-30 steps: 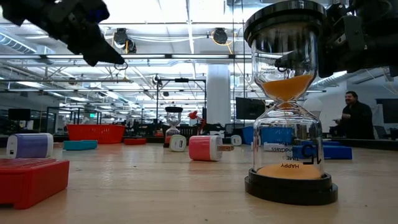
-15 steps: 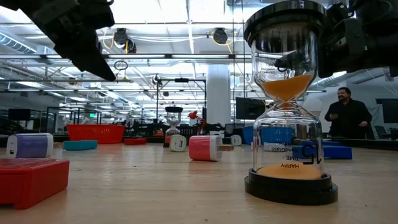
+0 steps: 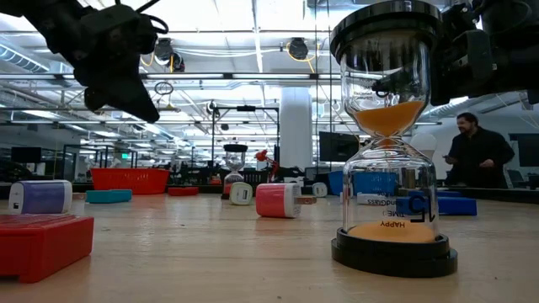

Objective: Pick & Place Office items
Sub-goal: Put the light blue digital clock into the red bin

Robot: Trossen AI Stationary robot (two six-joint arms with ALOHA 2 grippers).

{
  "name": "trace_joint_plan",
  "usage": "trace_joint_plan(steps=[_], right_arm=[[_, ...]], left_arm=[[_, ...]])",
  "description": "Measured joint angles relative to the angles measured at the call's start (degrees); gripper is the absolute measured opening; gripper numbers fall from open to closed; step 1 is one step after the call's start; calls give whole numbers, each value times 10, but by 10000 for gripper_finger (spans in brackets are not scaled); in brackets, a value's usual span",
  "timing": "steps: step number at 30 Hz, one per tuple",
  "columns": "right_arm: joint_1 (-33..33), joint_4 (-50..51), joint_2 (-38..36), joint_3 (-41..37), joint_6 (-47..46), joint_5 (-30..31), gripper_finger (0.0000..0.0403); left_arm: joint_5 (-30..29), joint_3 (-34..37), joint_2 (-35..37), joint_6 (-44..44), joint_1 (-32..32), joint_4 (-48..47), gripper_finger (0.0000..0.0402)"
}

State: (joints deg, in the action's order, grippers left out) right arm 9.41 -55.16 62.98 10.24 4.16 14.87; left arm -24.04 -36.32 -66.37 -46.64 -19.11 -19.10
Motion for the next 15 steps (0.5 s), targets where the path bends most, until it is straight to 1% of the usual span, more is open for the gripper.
trace_joint_plan(steps=[3,8,11,15], right_arm=[[0,0,0,0,2,0,4],[0,-3,0,0,11,0,4],[0,-3,0,0,11,0,4],[0,-3,0,0,11,0,4]], left_arm=[[16,0,0,-25,0,-1,84],[7,0,-7,-34,-1,-2,172],[1,0,-29,-38,-1,-5,220],[-20,0,-70,-88,6,-9,268]])
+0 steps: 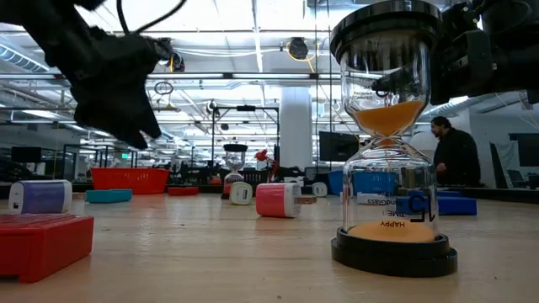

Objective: Pick & Place Office items
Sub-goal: Put the light blue digital clock into the red bin

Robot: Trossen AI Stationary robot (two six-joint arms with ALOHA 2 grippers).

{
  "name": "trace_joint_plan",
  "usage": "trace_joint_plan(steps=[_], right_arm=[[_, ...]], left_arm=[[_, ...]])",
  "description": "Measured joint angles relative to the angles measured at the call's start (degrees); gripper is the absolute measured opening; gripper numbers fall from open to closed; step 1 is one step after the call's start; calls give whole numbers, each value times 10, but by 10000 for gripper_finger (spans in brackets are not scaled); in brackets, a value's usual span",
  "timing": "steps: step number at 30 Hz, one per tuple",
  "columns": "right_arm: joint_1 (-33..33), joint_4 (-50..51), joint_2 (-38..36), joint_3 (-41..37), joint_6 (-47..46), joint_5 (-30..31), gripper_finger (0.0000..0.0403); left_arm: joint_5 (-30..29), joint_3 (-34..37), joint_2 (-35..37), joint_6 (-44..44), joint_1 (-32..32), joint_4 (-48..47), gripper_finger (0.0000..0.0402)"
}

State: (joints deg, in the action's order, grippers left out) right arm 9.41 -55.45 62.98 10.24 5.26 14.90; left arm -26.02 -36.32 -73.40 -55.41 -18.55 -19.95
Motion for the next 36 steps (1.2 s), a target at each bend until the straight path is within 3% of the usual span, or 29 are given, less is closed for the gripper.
trace_joint_plan(steps=[6,15,18,30,36], right_arm=[[0,3,0,0,0,0,4],[0,11,0,0,4,0,4],[0,10,0,0,0,0,4],[0,9,0,0,0,0,4],[0,9,0,0,0,0,4]], left_arm=[[11,0,-17,-48,29,-42,287],[66,0,1,-50,57,-104,239],[69,0,-3,-50,60,-102,239],[70,1,-9,-82,77,-175,352],[48,23,-9,-105,86,-174,364]])
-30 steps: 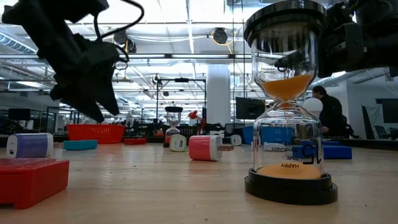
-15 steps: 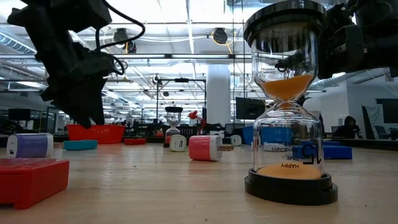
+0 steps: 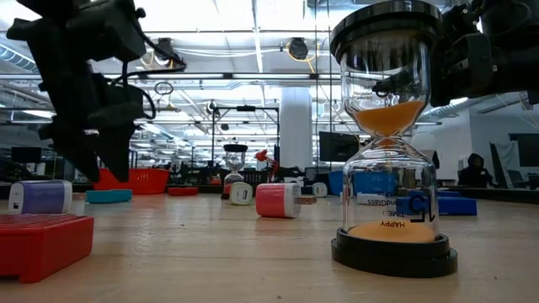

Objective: Pick & Place Office items
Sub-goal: Put the light blue digital clock into the red bin

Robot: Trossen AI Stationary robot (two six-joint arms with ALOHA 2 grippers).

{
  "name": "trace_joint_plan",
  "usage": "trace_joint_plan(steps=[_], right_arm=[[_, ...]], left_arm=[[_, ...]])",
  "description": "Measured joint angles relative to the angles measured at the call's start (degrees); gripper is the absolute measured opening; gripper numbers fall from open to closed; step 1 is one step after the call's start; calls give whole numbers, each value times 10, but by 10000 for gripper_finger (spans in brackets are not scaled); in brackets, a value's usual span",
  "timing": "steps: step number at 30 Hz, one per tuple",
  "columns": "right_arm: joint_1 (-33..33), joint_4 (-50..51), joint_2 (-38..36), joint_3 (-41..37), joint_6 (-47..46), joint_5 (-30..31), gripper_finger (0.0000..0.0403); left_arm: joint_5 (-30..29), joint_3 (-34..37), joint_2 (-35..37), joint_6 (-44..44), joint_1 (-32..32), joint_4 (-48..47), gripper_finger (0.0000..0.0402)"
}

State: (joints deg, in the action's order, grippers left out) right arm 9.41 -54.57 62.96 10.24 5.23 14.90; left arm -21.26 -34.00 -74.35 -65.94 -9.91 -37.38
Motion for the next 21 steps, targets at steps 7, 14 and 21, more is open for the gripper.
trace_joint_plan(steps=[7,14,21], right_arm=[[0,0,0,0,0,0,4],[0,0,0,0,0,0,4],[0,0,0,0,0,0,4]], left_arm=[[-2,23,0,8,27,22,318],[9,23,-7,27,46,30,265],[28,23,-46,42,57,54,276]])
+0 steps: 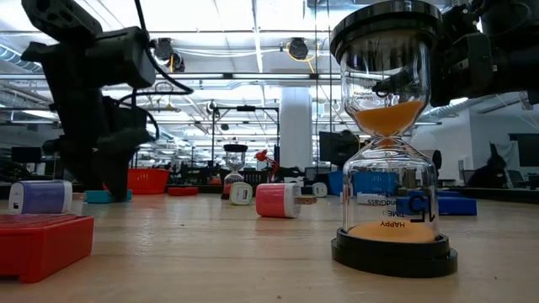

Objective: Pick & Place Office items
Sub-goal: Put the light blue digital clock into the red bin

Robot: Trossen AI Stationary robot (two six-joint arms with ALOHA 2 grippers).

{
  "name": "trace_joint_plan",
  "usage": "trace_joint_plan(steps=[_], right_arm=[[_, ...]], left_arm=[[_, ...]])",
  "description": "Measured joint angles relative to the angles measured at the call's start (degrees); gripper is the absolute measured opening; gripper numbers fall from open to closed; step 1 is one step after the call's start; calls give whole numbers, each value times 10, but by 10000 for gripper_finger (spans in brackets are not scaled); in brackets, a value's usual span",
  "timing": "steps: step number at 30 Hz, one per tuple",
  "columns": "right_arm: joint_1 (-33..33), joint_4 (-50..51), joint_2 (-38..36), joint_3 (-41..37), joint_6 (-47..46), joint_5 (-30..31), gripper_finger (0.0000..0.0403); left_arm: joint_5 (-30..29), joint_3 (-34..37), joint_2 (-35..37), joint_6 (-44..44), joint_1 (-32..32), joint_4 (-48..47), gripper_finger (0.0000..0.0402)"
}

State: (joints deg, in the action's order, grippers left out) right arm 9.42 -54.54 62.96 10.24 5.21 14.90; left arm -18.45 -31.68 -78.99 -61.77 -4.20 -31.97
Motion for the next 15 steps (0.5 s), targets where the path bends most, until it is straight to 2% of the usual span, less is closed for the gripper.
trace_joint_plan(steps=[7,10,15], right_arm=[[0,0,0,0,0,0,4],[0,0,0,0,0,0,4],[0,0,0,0,0,0,4]], left_arm=[[-8,-2,-25,21,1,20,294],[-4,-2,-21,24,1,19,270],[17,-1,-18,51,1,17,200]])
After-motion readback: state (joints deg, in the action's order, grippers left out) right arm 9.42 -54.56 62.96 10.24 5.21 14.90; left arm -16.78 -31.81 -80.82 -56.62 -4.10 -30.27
